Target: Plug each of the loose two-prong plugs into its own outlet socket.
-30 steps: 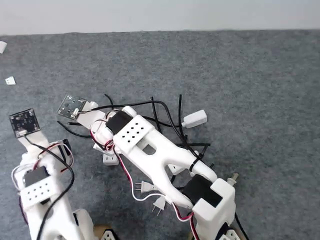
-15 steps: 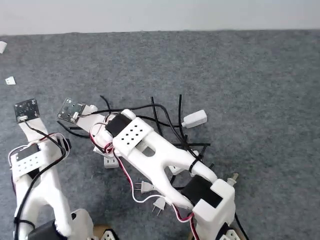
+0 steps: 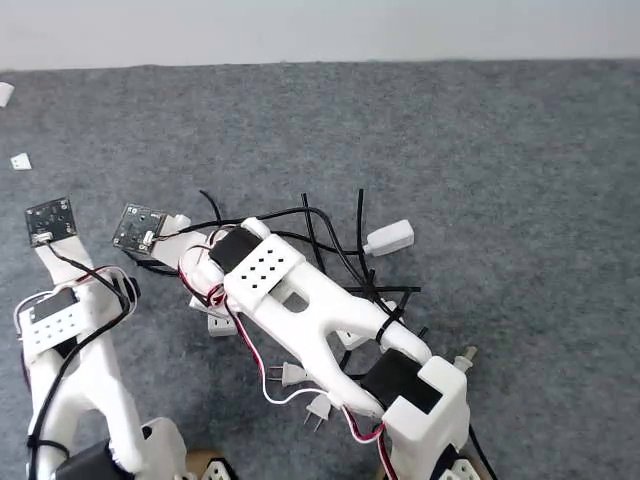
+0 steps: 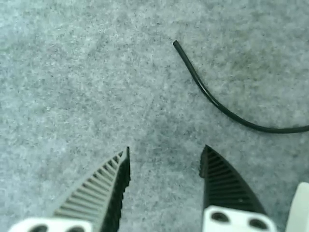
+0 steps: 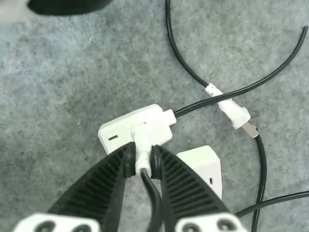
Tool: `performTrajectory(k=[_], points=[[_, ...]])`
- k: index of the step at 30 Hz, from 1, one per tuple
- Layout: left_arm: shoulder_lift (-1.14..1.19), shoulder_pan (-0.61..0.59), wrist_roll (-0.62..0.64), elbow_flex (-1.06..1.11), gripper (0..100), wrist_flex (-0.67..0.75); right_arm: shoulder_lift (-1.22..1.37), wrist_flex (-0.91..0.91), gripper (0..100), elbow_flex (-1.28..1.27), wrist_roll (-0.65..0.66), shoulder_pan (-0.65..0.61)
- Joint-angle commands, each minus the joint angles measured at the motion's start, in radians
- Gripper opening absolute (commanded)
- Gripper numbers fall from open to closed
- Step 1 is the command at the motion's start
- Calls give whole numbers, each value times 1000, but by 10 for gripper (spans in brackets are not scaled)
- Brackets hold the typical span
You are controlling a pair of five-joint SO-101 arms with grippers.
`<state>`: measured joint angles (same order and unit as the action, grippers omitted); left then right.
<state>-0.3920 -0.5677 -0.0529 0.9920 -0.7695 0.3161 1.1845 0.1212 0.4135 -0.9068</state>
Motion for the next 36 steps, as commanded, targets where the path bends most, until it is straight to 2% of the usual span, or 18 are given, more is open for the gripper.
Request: performTrajectory(k=[1,15,27,36], points=[[0,-5,-9,-50,222,-6,2,59,9,55,21,-10],[2,-5,-8,-50,222,-6,107,41,9,57,66,-19],[2,-5,-6,-51,222,-5,19,94,9,129,78,-15],[2,-3,-6,-51,222,-5,16,131,9,138,167,-15]])
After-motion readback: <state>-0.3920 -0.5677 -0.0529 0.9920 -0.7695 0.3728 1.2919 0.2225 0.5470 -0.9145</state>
